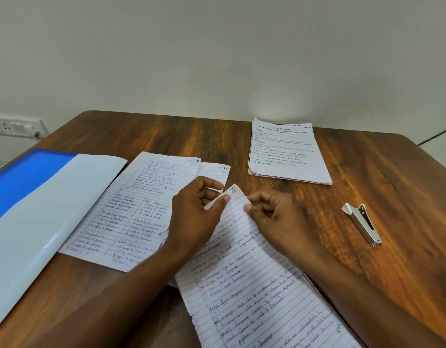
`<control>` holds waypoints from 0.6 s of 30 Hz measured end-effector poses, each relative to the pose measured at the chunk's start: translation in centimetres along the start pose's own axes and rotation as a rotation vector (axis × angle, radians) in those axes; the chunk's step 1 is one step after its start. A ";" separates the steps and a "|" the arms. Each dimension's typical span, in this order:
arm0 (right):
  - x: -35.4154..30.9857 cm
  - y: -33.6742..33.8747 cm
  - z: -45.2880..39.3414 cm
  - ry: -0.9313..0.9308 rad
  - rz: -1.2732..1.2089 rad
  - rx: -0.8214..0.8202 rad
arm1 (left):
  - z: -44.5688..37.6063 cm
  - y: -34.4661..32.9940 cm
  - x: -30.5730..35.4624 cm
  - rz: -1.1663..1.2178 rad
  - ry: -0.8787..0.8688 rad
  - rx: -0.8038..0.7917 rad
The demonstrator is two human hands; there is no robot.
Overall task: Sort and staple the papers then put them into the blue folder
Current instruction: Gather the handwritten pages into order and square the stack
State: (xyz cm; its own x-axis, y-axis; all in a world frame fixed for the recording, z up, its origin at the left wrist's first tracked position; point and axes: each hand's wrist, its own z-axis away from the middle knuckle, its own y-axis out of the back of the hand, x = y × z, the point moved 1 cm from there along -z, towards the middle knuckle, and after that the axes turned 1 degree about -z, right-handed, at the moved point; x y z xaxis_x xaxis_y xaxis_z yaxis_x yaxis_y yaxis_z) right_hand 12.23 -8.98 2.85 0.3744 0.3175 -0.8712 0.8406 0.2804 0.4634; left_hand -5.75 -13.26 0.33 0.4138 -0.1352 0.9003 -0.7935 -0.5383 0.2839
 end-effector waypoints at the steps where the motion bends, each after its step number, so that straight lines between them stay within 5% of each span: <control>1: 0.0 0.0 0.0 -0.009 -0.015 0.005 | 0.0 -0.1 -0.1 -0.013 0.005 -0.024; 18: 0.6 -0.4 0.1 0.032 -0.025 0.081 | 0.0 -0.5 -0.2 -0.248 -0.043 -0.154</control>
State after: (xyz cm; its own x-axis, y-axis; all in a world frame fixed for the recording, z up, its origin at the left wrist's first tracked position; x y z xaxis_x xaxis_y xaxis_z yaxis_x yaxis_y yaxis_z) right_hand 12.12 -8.96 2.09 0.3412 0.3406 -0.8761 0.8789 0.2148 0.4259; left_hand -5.50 -12.94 0.02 0.6195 -0.0525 0.7833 -0.7229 -0.4273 0.5430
